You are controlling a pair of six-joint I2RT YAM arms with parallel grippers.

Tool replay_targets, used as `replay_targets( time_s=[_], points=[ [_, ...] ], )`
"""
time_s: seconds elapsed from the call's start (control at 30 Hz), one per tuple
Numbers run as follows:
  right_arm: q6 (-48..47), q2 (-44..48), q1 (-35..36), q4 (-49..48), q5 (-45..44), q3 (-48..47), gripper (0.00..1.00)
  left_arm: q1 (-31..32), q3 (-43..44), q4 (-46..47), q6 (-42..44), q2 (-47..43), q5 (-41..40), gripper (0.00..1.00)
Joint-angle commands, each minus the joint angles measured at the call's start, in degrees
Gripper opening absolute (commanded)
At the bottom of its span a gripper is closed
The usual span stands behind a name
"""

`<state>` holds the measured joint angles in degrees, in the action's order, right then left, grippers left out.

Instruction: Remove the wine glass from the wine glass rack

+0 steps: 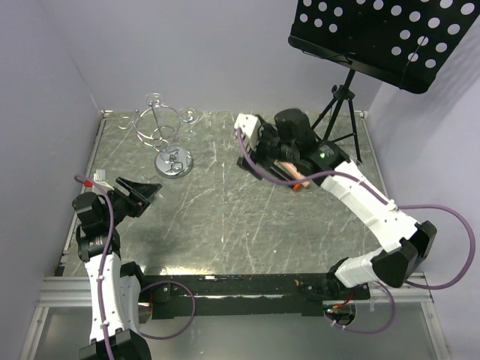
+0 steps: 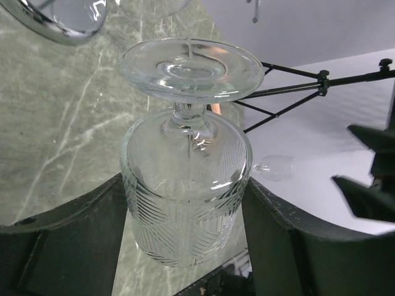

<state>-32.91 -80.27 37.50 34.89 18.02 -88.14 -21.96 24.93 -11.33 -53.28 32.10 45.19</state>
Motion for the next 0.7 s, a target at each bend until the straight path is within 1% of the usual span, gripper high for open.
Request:
replay_targets(
  time_s=[0.0, 0.1, 0.2, 0.3, 0.37, 0.43, 0.53, 0.6, 0.67],
  points=[
    [-0.67, 7.21, 4.59, -5.26, 2.19, 7.78, 0.95, -0.37, -1.89, 7.2, -7.35, 0.85, 4.11, 0.01],
    [-0.93, 12.49, 8.28, -8.69, 2.28, 14.91, 0.93, -0.63, -3.13, 9.13, -11.4, 3.67, 6.39, 0.01],
    [0.65, 16.45, 10.66, -12.12, 2.37, 20.53, 0.91, -0.81, -1.73, 8.44, -12.38, 5.69, 8.07, 0.01],
    [4.5, 17.78, 13.38, -19.05, 1.41, 25.54, 0.88, -0.81, -1.28, 8.43, -14.3, 7.53, 11.14, 0.01],
    [8.19, 15.95, 15.75, -24.15, 0.7, 26.96, 0.86, -0.81, -1.2, 7.12, -15.01, 8.16, 11.68, 0.01],
    [9.87, 13.14, 19.35, -28.98, -1.31, 26.88, 0.83, -0.81, -1.11, 4.93, -14.93, 8.68, 11.15, 0.01],
    [11.89, 6.12, 21.82, -32.07, -3.42, 22.67, 0.75, -0.81, -1.46, 3.69, -16.24, 9.82, 11.67, 0.01],
    [13.56, 1.72, 22.18, -33.57, -5.53, 19.42, 0.72, -0.81, -1.64, 3.16, -17.38, 10.88, 12.64, 0.01],
    [13.83, -2.07, 22.27, -34.28, -5.89, 16.26, 0.68, -0.81, -2.34, 4.65, -19.49, 12.28, 14.74, 0.01]
  ],
)
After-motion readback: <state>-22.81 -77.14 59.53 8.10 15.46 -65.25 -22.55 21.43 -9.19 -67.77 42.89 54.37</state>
